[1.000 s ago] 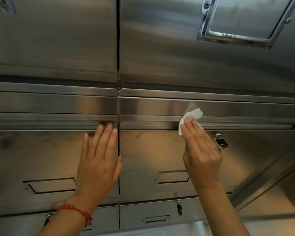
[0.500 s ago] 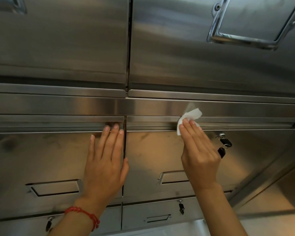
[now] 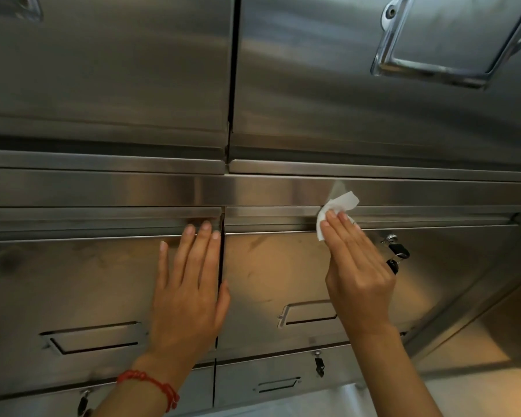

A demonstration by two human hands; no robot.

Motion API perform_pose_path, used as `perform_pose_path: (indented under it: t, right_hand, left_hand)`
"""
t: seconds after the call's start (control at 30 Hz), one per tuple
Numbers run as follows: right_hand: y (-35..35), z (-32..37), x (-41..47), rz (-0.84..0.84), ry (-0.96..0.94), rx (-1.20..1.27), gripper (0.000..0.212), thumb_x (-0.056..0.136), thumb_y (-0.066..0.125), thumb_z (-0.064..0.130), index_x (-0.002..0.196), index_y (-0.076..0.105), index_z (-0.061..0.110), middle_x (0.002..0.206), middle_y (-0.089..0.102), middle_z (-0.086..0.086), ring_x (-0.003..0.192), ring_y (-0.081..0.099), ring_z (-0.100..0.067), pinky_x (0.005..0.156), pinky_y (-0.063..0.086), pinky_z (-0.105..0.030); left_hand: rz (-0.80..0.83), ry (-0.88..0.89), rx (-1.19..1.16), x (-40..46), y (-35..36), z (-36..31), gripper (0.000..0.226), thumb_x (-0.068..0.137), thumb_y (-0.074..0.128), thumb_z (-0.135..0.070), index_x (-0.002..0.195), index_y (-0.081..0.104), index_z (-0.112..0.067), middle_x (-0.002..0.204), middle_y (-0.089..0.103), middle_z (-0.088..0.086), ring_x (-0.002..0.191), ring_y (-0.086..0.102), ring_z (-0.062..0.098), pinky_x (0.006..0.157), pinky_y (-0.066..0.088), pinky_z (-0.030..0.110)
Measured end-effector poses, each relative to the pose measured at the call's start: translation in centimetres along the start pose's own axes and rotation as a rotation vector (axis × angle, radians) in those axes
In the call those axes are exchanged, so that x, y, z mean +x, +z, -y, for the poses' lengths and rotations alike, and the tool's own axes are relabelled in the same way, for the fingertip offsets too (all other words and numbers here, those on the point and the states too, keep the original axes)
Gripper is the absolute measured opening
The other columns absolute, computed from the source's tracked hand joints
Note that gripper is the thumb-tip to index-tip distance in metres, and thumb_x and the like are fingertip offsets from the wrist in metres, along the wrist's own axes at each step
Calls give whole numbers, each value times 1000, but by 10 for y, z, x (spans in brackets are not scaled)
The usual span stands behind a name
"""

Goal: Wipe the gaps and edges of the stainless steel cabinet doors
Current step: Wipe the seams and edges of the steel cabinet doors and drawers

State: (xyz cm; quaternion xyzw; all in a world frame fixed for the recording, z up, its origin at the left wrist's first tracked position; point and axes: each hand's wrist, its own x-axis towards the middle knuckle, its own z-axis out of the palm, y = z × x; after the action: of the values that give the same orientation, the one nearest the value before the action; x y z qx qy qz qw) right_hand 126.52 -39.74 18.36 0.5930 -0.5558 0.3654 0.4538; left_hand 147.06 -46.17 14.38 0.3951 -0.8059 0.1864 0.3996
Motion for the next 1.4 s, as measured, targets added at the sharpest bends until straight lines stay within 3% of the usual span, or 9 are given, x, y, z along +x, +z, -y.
perform_pose_path:
  t: [0.27, 0.4, 0.5, 0.73, 0.97, 1.4]
  right_hand:
    - [2, -6, 0, -24, -11, 80, 22, 94, 51, -2, 105, 69, -4, 113, 65, -17, 107, 63, -29, 87, 55, -43]
    - [-2, -14, 2, -13, -49, 106, 20, 85, 63, -5, 103, 70, -3, 111, 66, -16, 106, 63, -27, 86, 55, -42]
    - [-5, -23, 2, 8, -72, 141, 21, 85, 62, -2, 104, 70, -2, 112, 66, -16, 107, 63, -27, 87, 55, -41]
    - [-7, -48, -6, 30, -63, 169, 29, 78, 70, -10, 106, 70, -1, 115, 65, -15, 111, 61, -25, 87, 55, -41]
    - [-11, -72, -10, 10, -81, 184, 24, 94, 49, -1, 106, 70, -1, 114, 66, -14, 109, 62, -24, 90, 54, -38]
    - [-16, -107, -16, -9, -61, 202, 28, 96, 45, -3, 106, 70, -1, 114, 66, -14, 110, 62, -25, 93, 51, -38]
  left_hand:
    - [41, -47, 44, -1, 0, -4, 60, 86, 41, -27, 138, 32, 1, 142, 39, 23, 135, 27, 34, 110, 20, 54]
    - [58, -117, 44, 0, -1, -15, 63, 86, 39, -28, 138, 32, 6, 144, 35, 26, 137, 24, 37, 111, 19, 56]
    - [57, -180, 25, 1, -2, -30, 64, 86, 39, -29, 138, 30, 7, 146, 31, 27, 138, 21, 37, 112, 15, 55]
    - [122, -101, 9, -4, 5, -68, 66, 86, 38, -32, 142, 24, -2, 150, 23, 19, 141, 17, 31, 114, 10, 50]
    - [128, -70, 34, 9, 15, -101, 63, 86, 39, -29, 141, 29, -1, 149, 27, 19, 140, 20, 31, 113, 15, 53]
    - [182, -68, 128, 32, 21, -125, 61, 87, 38, -29, 138, 36, 4, 145, 35, 23, 137, 25, 32, 109, 22, 55]
